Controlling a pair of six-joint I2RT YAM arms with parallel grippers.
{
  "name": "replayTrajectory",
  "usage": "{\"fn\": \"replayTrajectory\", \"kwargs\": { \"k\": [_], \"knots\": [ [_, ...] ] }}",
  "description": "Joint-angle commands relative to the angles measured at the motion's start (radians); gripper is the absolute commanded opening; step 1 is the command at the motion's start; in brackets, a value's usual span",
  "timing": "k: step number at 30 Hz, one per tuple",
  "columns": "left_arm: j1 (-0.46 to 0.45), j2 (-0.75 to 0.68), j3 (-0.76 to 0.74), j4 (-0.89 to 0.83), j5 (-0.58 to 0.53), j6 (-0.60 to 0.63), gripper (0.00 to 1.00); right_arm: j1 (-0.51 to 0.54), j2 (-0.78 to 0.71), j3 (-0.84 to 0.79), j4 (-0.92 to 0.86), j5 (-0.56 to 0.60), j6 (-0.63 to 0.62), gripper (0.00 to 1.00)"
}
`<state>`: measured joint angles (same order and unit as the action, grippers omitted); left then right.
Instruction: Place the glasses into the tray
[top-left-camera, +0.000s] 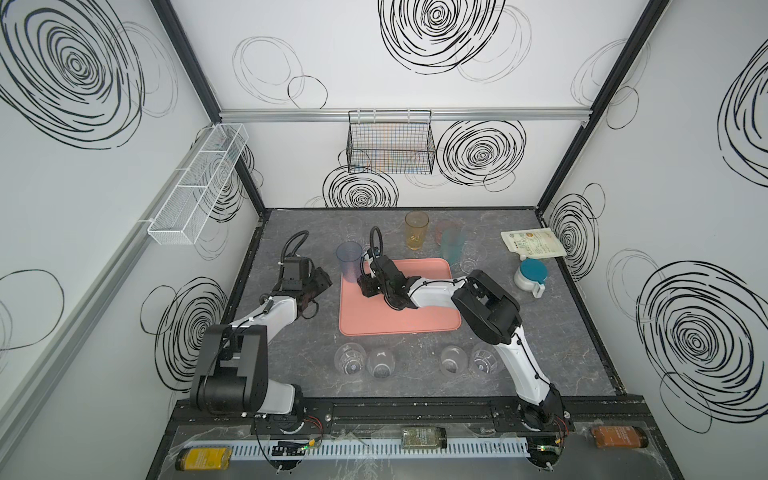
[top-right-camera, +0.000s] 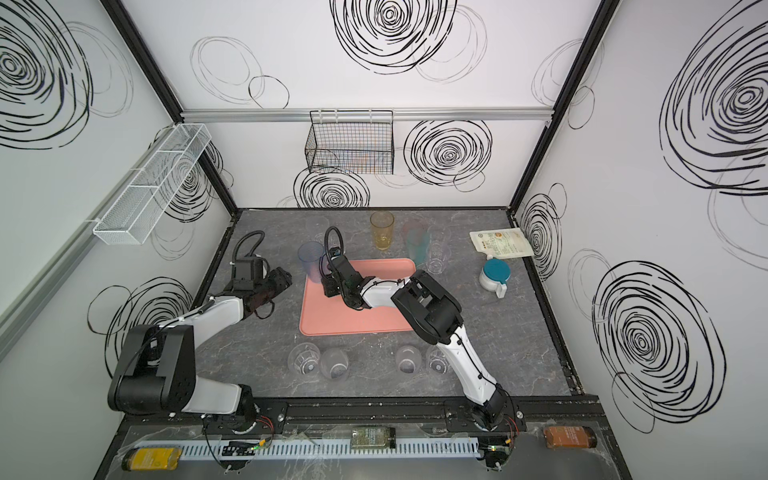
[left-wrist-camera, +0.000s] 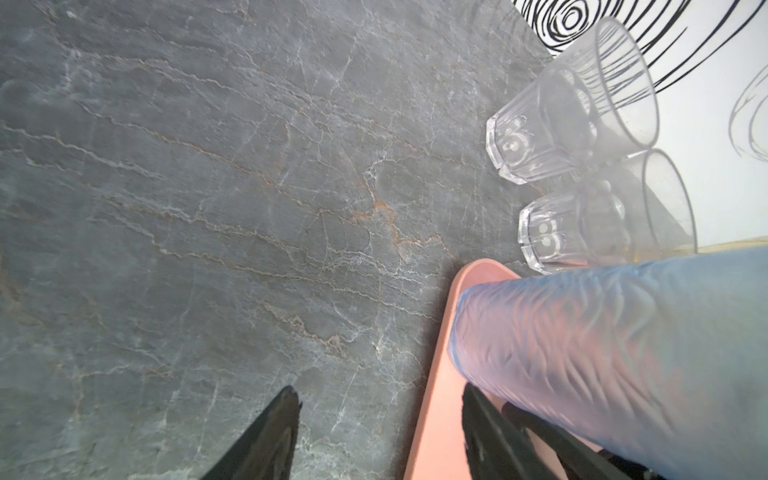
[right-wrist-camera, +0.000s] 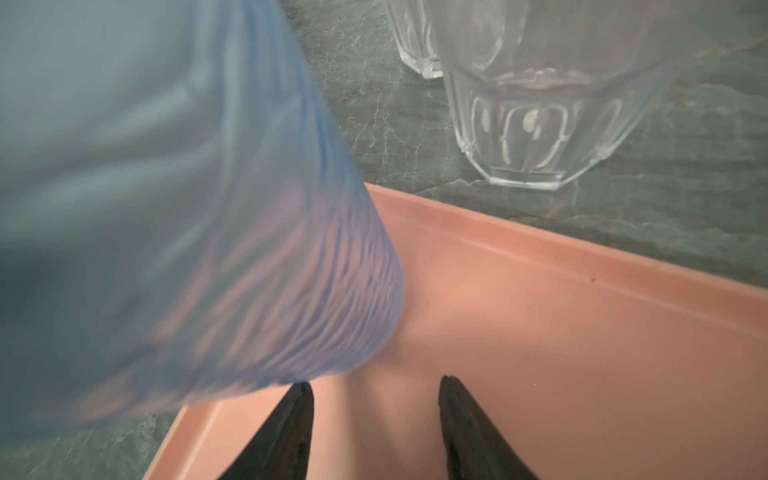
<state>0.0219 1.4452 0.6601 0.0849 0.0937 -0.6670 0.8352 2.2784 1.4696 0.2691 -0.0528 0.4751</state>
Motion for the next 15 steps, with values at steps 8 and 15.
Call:
{"fn": "replayTrajectory", "kwargs": {
  "k": [8, 15],
  "knots": [
    [0.01, -0.027, 0.0, 0.031, -0.001, -0.004, 0.65, -0.009, 0.049, 0.041, -0.071, 0.027, 0.013, 0.53],
    [-0.007, -0.118, 0.032, -0.056, -0.117, 0.076, 0.68, -0.014, -0.066, 0.014, -0.17, 0.007, 0.02, 0.53]
  ]
}}
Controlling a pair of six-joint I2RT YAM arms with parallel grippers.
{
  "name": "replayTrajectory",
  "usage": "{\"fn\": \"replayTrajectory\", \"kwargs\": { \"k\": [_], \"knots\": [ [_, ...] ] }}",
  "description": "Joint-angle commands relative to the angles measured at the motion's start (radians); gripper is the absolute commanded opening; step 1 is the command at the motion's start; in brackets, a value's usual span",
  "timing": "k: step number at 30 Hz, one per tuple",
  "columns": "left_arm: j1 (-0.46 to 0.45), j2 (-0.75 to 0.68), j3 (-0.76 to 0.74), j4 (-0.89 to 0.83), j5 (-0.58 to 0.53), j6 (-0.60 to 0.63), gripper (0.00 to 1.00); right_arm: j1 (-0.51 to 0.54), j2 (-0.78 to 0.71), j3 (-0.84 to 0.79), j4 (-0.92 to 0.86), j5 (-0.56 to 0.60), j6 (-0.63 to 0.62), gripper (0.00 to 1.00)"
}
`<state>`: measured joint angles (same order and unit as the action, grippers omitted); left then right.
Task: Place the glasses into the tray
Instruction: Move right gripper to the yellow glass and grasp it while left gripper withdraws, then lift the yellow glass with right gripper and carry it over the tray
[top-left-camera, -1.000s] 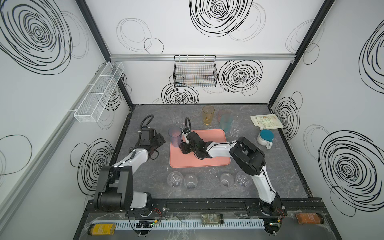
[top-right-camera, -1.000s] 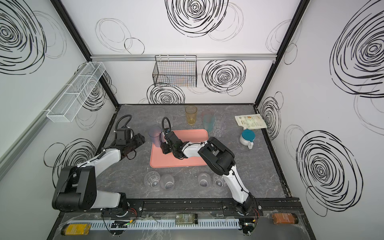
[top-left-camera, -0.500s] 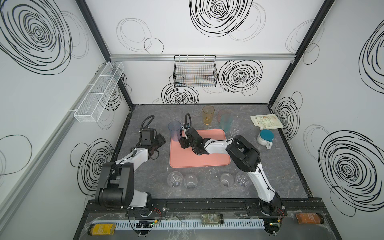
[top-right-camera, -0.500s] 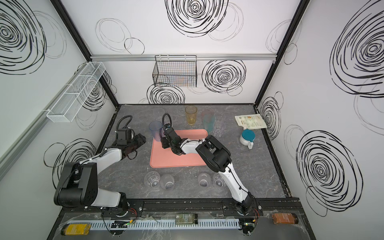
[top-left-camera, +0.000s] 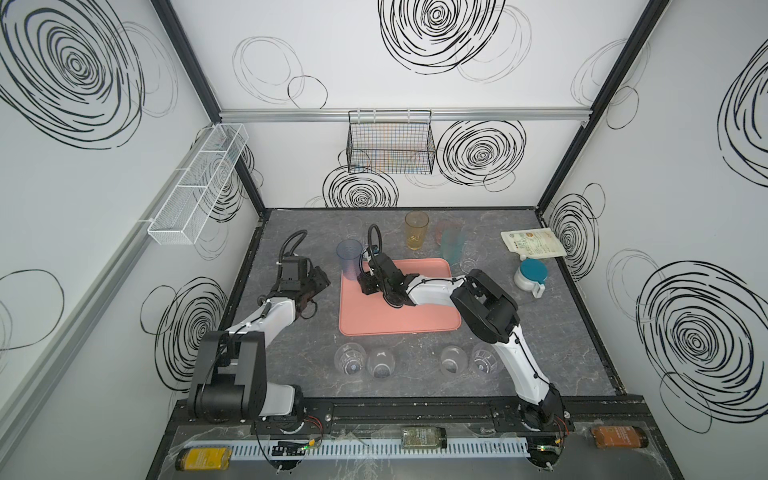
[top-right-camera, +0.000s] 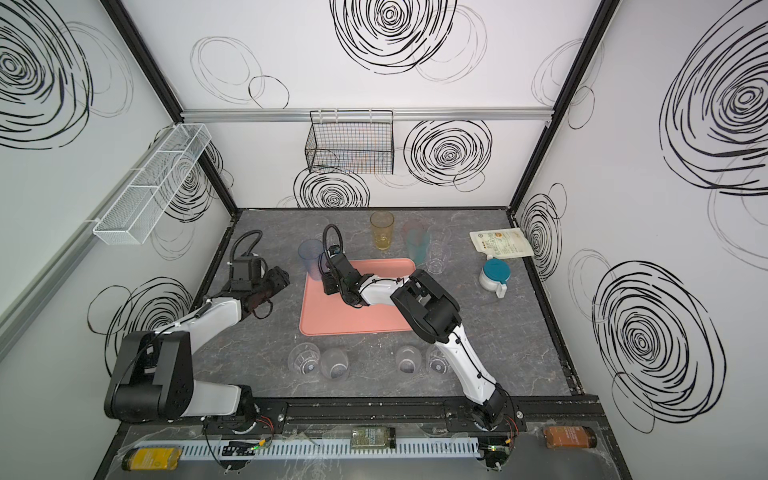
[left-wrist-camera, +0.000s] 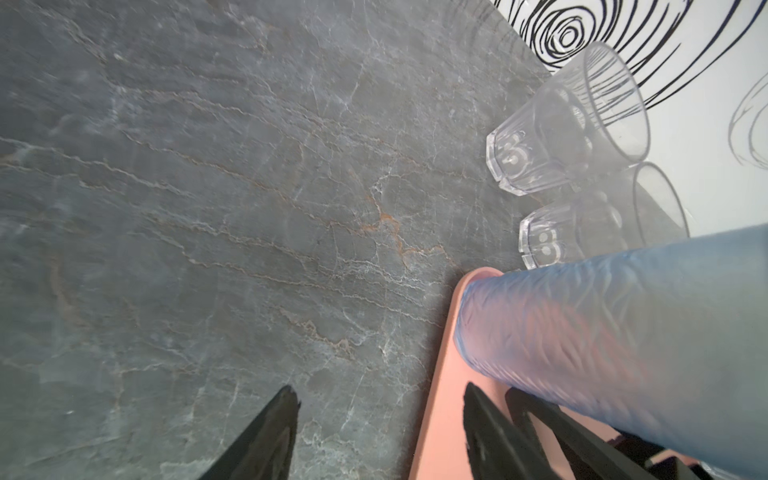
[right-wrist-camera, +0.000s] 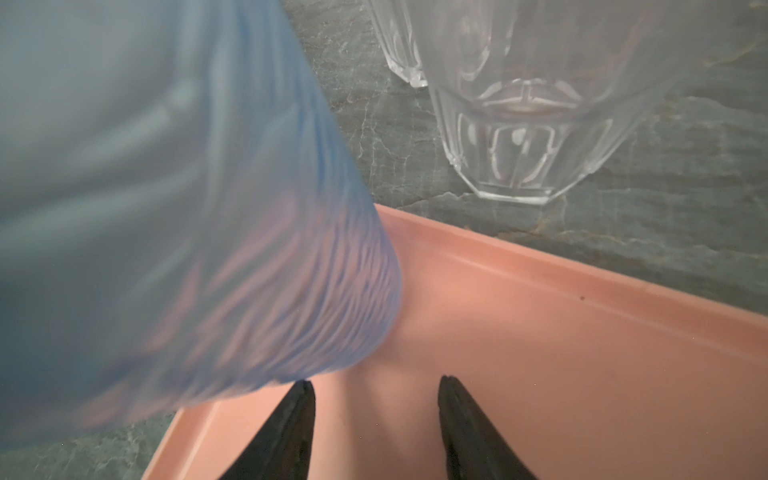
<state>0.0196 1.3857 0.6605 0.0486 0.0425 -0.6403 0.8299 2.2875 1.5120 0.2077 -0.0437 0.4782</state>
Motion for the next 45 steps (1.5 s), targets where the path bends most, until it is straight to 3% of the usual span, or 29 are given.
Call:
{"fn": "replayTrajectory", "kwargs": {
  "k": [1, 9, 15, 18, 22, 28, 39, 45],
  "knots": [
    [-0.003, -0.073, 0.042, -0.033, -0.071, 0.064, 0.68, -0.012, -0.104, -0.043, -0.119, -0.009, 0.016, 0.54],
    [-0.049, -0.167, 0.148, -0.149, -0.141, 0.163, 0.69, -0.086, -0.319, -0.091, -0.351, -0.108, 0.007, 0.55],
    [-0.257, -0.17, 0.277, -0.261, -0.326, 0.356, 0.7, -0.243, -0.423, 0.015, -0.569, -0.097, 0.013, 0.51],
    [-0.324, -0.18, 0.323, -0.269, -0.314, 0.403, 0.7, -0.334, -0.427, 0.073, -0.62, -0.114, 0.03, 0.49],
    [-0.398, -0.155, 0.352, -0.221, -0.213, 0.432, 0.74, -0.409, -0.39, 0.138, -0.626, -0.115, 0.036, 0.46],
    [-0.546, -0.109, 0.297, -0.045, -0.287, 0.492, 0.78, -0.459, -0.252, 0.361, -0.713, -0.111, 0.032, 0.45],
    [-0.566, -0.041, 0.289, 0.03, -0.296, 0.508, 0.78, -0.476, -0.044, 0.591, -0.777, -0.113, 0.008, 0.43],
    [-0.568, -0.036, 0.268, 0.04, -0.289, 0.502, 0.78, -0.479, 0.018, 0.64, -0.789, -0.075, -0.003, 0.33]
  ]
}}
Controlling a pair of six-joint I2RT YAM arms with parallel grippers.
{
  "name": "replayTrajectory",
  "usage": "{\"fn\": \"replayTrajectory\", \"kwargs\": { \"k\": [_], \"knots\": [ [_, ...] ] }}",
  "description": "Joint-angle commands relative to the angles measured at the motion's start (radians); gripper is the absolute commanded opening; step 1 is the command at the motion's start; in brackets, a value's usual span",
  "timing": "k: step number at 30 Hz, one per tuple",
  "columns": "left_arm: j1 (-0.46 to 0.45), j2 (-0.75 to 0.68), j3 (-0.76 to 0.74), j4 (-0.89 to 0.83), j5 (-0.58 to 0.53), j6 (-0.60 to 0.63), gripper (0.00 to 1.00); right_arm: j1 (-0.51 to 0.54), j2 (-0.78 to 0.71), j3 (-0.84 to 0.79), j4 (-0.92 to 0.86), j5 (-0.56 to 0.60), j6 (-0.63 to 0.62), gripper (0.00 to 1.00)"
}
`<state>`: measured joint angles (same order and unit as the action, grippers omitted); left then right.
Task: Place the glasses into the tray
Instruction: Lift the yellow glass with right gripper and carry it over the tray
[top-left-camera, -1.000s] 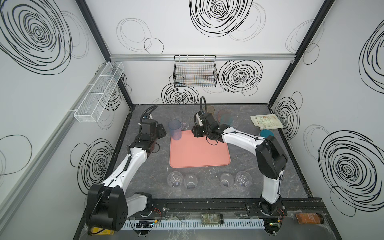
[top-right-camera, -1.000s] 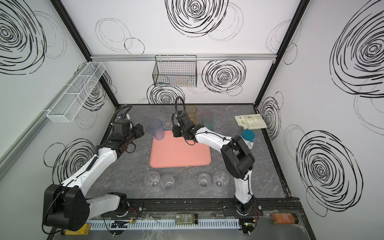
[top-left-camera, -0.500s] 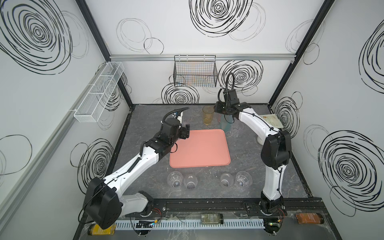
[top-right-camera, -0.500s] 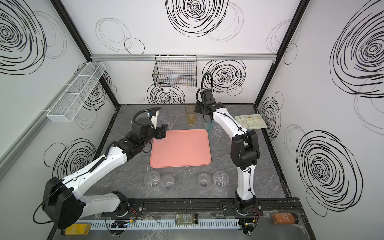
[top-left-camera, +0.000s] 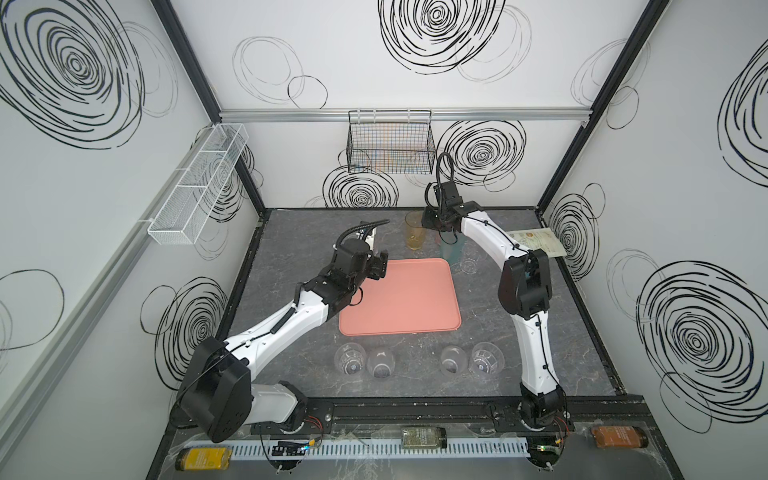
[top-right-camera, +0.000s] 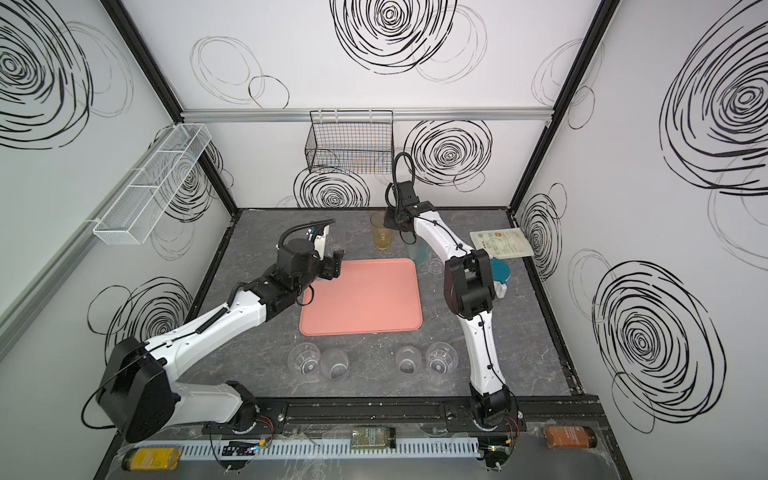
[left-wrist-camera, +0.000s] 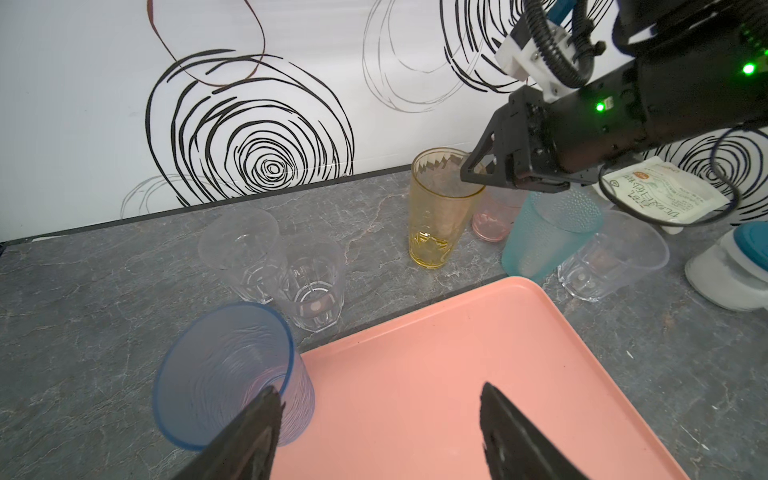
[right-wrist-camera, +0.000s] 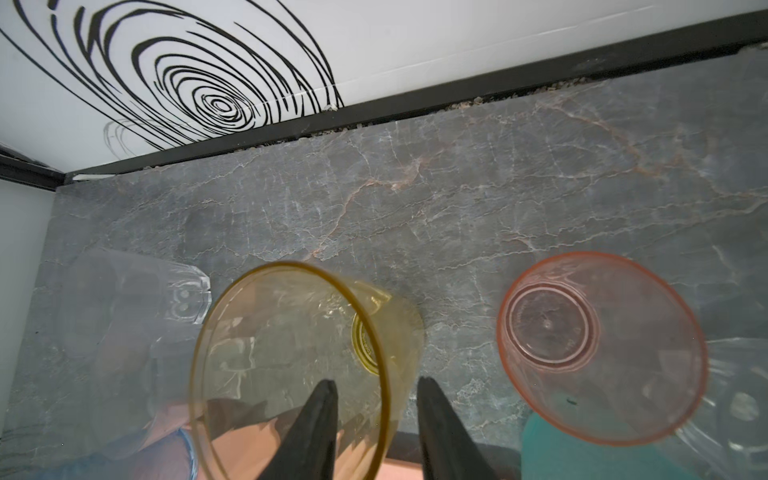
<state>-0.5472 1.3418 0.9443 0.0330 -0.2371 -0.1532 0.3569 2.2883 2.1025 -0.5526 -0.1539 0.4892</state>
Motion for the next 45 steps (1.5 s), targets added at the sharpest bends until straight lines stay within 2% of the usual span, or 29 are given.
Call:
{"fn": "replayTrajectory", "kwargs": {
  "k": [1, 15, 26, 39, 42, 45],
  "knots": [
    [-0.001, 0.008, -0.018, 0.057, -0.011, 0.016, 0.78, -0.006, 0.024, 0.053, -0.028, 0.037, -0.019, 0.31],
    [0.005, -0.034, -0.016, 0.02, -0.039, -0.019, 0.79, 0.011, -0.018, 0.076, -0.127, 0.165, -0.07, 0.05],
    [0.061, -0.097, -0.01, -0.032, -0.057, -0.018, 0.79, 0.042, -0.123, 0.063, -0.161, 0.174, -0.095, 0.01],
    [0.146, -0.171, -0.033, -0.165, -0.076, -0.038, 0.79, 0.107, -0.342, -0.178, -0.148, 0.176, -0.091, 0.0],
    [0.2, -0.184, -0.013, -0.224, -0.023, -0.073, 0.79, 0.148, -0.415, -0.286, -0.123, 0.177, -0.074, 0.0],
    [0.231, -0.203, -0.026, -0.25, -0.03, -0.084, 0.8, 0.192, -0.48, -0.396, -0.092, 0.166, -0.068, 0.0]
  ]
}}
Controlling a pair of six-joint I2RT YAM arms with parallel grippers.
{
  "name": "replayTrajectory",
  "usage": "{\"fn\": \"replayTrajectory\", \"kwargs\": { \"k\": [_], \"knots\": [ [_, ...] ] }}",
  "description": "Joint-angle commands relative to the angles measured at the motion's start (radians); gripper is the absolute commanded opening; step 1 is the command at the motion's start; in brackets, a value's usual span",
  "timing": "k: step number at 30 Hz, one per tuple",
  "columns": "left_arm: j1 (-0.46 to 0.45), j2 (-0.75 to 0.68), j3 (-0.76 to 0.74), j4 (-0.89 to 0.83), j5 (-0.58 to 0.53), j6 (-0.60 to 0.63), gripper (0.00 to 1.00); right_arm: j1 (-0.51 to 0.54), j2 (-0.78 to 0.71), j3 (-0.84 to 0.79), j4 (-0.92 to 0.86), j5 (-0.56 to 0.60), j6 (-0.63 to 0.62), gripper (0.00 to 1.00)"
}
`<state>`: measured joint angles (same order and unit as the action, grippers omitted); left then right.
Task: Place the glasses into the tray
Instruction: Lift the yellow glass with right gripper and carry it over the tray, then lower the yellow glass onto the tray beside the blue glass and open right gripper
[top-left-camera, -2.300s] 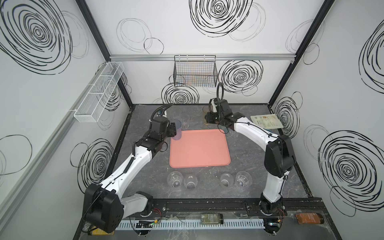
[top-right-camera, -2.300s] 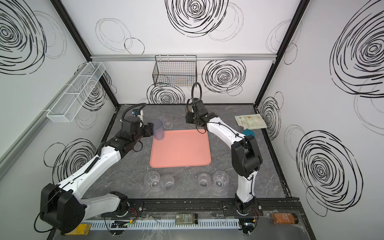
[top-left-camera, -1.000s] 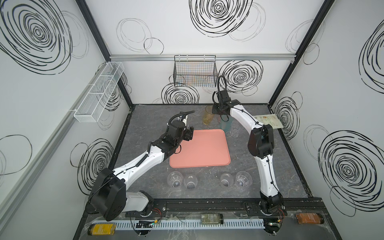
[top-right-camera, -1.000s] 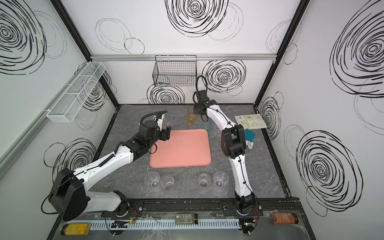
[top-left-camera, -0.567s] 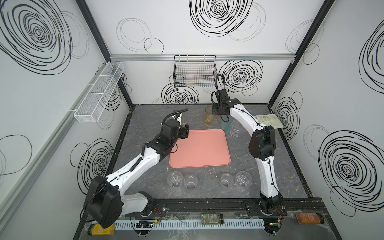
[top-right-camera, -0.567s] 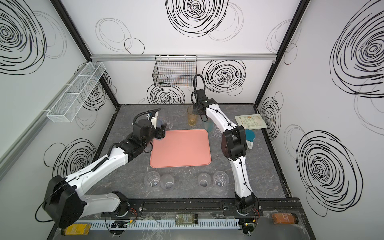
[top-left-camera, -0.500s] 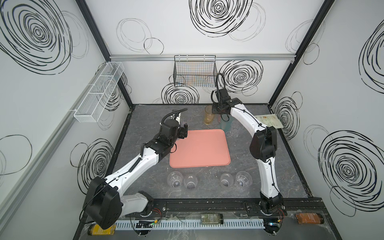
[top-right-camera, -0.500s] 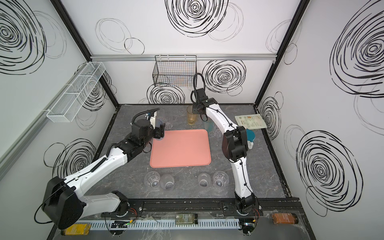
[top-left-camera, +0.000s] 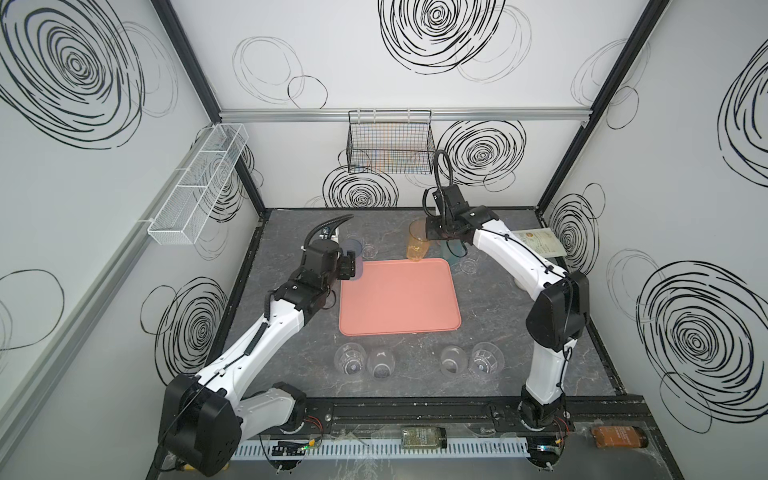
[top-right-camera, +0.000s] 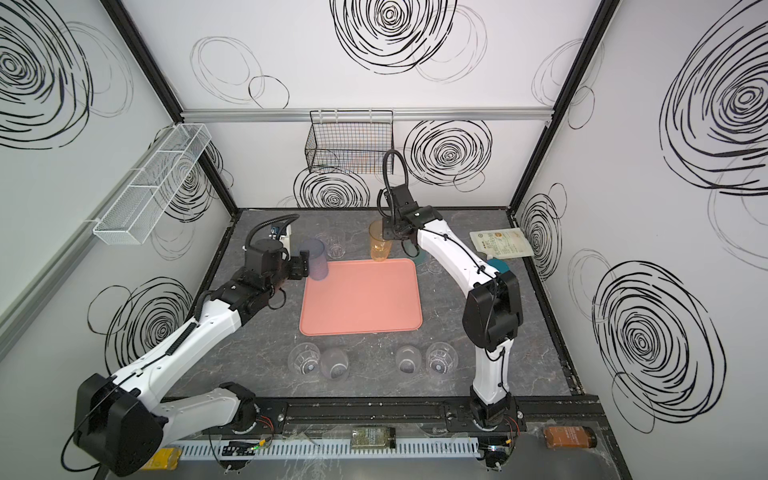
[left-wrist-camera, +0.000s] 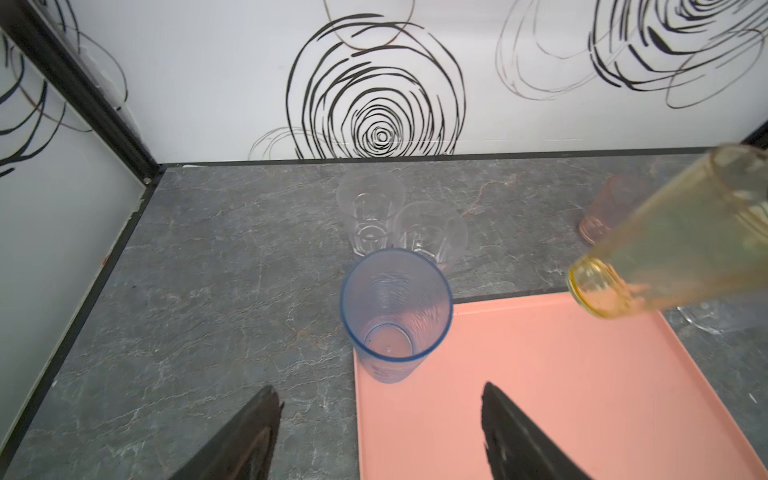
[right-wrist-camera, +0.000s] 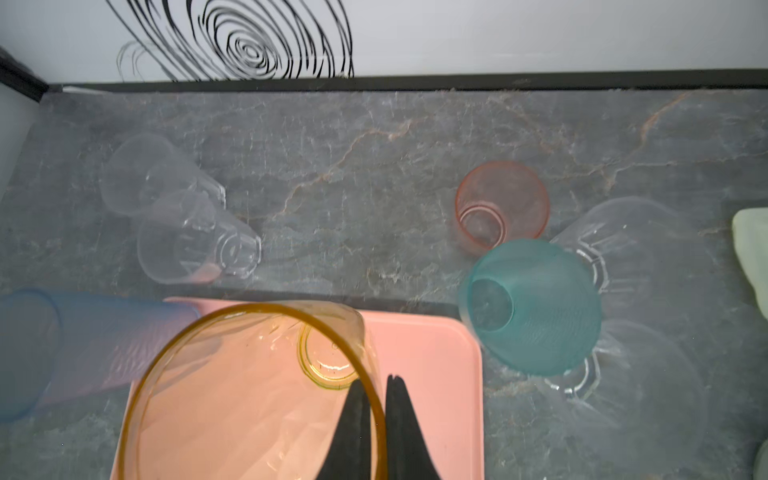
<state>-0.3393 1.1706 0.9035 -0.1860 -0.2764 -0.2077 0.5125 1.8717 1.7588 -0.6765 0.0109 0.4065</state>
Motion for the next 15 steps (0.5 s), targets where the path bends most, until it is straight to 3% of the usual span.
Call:
{"fn": "replayTrajectory", "kwargs": {
  "k": [1, 9, 15],
  "knots": [
    [0.031, -0.038, 0.01, -0.038, 0.008, -0.033, 0.8, 0.052, -0.079, -0.077, 0.035, 0.001, 0.021, 0.0],
    [0.079, -0.092, -0.041, -0.076, 0.028, -0.13, 0.79, 0.193, -0.119, -0.186, 0.032, 0.034, 0.077, 0.0],
    [0.098, -0.138, -0.071, -0.102, 0.016, -0.165, 0.79, 0.299, -0.071, -0.154, 0.051, 0.057, 0.114, 0.0]
  ]
}}
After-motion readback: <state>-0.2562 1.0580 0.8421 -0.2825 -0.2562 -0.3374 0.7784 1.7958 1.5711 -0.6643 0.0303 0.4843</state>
